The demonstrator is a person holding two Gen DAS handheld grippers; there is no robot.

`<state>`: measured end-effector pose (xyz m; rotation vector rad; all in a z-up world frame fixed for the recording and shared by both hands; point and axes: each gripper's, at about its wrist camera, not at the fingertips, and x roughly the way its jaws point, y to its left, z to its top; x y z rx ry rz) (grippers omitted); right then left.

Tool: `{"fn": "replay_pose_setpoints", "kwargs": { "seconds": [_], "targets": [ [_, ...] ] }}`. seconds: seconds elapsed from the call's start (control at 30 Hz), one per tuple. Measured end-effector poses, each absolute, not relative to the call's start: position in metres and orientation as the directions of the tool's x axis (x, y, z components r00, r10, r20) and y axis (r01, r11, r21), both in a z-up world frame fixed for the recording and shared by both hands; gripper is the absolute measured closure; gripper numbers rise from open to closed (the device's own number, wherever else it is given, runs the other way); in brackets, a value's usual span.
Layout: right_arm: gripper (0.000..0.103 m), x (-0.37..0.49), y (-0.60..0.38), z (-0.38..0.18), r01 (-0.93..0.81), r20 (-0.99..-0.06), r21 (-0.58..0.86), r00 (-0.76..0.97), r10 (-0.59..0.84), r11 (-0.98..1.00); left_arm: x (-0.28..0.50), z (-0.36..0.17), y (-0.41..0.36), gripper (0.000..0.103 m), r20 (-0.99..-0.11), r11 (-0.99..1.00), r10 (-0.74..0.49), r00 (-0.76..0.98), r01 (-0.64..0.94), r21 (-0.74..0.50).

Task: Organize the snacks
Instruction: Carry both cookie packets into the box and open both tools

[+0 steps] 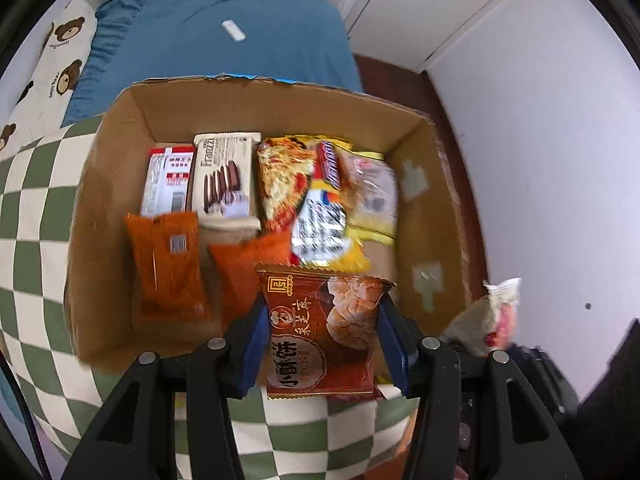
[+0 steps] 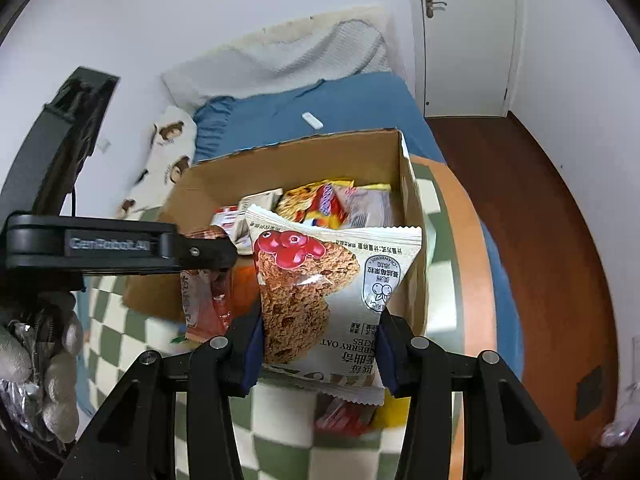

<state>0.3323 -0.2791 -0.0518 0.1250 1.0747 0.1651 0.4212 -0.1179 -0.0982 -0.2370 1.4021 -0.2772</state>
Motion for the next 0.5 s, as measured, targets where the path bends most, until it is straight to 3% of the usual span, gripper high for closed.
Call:
{"fn": "replay_pose_setpoints", "kwargs": {
  "seconds": [0.1, 0.5],
  "targets": [
    [0.054, 0.362, -0.276, -0.064, -0.084, -0.889, 0.167, 0.417, 0.187, 0.982, 0.444, -0.116, -0.123, 0.055, -0.948, 0.954, -0.301, 0.105, 0.033, -0.299],
    [0.052, 0.404, -0.274, -0.112, -0.090, -0.964, 0.147, 0.209, 0.163, 0.985, 0.465, -0.175, -0.130, 0.053, -0.911, 0.916, -0.401, -0.094, -0.044, -0.398]
  ]
}}
